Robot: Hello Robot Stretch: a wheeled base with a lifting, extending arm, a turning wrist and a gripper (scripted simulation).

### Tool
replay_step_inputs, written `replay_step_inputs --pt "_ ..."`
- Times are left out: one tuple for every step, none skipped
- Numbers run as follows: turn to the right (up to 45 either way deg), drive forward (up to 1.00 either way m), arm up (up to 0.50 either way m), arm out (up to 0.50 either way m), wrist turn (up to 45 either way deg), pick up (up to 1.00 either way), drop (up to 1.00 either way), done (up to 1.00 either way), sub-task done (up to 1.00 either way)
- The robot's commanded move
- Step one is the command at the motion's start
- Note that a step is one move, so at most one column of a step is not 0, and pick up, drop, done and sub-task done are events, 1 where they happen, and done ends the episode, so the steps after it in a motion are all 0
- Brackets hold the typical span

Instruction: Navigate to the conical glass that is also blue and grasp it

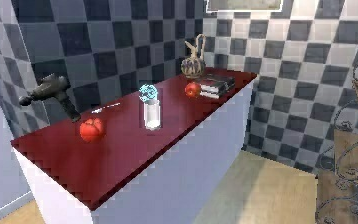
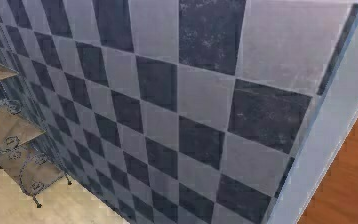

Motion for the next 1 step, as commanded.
replay_step_inputs --pt "15.0 0.0 0.0 0.0 0.0 0.0 0.0 0.0 0.0"
